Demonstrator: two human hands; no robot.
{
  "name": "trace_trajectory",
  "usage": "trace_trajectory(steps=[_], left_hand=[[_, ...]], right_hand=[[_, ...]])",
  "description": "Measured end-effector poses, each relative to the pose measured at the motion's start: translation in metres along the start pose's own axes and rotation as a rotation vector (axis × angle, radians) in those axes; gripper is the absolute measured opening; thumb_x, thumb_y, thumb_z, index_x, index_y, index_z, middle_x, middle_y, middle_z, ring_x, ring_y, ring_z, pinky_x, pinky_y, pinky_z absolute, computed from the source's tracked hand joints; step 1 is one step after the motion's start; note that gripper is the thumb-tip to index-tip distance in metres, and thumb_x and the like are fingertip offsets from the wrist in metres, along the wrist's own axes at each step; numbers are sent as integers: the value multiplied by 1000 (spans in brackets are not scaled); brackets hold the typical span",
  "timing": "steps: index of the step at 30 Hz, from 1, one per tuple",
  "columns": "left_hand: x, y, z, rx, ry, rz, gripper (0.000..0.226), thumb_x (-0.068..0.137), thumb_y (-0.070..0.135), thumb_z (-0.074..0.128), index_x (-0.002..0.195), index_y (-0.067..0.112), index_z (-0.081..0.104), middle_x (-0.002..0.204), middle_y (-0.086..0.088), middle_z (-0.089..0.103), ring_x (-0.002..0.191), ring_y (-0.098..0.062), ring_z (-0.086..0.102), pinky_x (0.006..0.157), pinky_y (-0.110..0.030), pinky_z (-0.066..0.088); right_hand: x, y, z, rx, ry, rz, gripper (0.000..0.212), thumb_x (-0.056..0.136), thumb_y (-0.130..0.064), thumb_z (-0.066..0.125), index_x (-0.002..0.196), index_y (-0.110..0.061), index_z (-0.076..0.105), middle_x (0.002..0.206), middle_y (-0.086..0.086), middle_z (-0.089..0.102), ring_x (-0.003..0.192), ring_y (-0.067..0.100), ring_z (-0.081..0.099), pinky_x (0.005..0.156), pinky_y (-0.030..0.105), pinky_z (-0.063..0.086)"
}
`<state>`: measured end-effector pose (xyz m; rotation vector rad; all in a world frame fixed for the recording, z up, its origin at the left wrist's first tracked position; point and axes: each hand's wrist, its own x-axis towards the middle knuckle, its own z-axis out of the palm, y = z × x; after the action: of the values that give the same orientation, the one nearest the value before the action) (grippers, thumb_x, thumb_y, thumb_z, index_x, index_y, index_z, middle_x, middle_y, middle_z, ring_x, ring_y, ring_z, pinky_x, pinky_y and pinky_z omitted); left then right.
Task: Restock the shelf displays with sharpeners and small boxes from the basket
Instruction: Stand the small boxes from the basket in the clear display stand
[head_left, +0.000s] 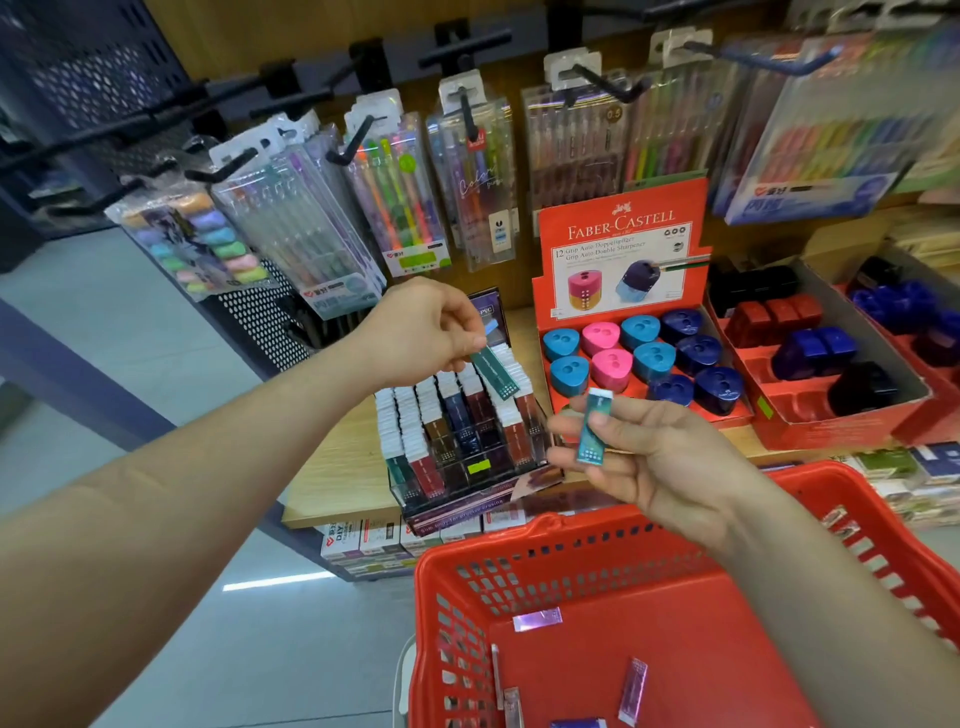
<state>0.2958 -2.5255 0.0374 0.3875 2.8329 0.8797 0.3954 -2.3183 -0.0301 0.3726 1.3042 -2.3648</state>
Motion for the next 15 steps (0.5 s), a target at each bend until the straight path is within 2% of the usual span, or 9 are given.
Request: trace_trajectory(steps=[3, 5, 7, 9, 12, 15], left_hand=[[4, -6, -4, 130, 51, 45, 5, 90, 18, 65, 87, 16, 67, 76, 0, 69, 72, -12, 67, 71, -28, 54], [4, -10, -10, 211, 52, 52, 5, 90, 19, 65, 88, 16, 67, 76, 3, 67, 74, -12, 65, 73, -29, 54], [3, -14, -16, 302, 32, 49, 7, 89, 21, 67, 88, 14, 68, 76, 4, 67, 74, -10, 65, 72, -29, 54], [1, -17, -20, 326, -8, 28, 8, 88, 21, 69, 85, 13, 69, 73, 3, 69, 67, -7, 66, 64, -21, 52], [-4, -18, -17, 227, -112, -35, 7, 86, 14, 71, 83, 8, 69, 70, -4, 72, 60, -6, 69, 55, -14, 52], [-8, -17, -8, 138, -158, -45, 8, 85, 12, 71, 84, 5, 69, 70, -6, 72, 61, -10, 71, 60, -20, 58]], right_hand=[[3, 5, 1, -112, 111, -50, 26, 93, -11, 58, 113, 5, 63, 82, 14, 75, 56, 15, 69, 40, 16, 48], [6, 8, -1, -175, 161, -76, 25, 95, -16, 58, 108, 4, 63, 63, 7, 67, 41, 8, 51, 35, 16, 36], [9, 12, -3, -211, 152, -88, 22, 98, -22, 54, 100, -1, 62, 49, 0, 47, 36, 6, 31, 34, 16, 22], [11, 15, -4, -223, 137, -86, 20, 100, -24, 50, 91, -9, 61, 48, -3, 36, 38, 6, 23, 35, 17, 17], [14, 20, -4, -210, 128, -75, 21, 102, -16, 45, 96, -11, 64, 55, 0, 43, 45, 8, 31, 39, 17, 24], [15, 23, -2, -185, 109, -69, 19, 100, -9, 47, 109, -7, 64, 62, 3, 57, 50, 9, 44, 41, 17, 31]])
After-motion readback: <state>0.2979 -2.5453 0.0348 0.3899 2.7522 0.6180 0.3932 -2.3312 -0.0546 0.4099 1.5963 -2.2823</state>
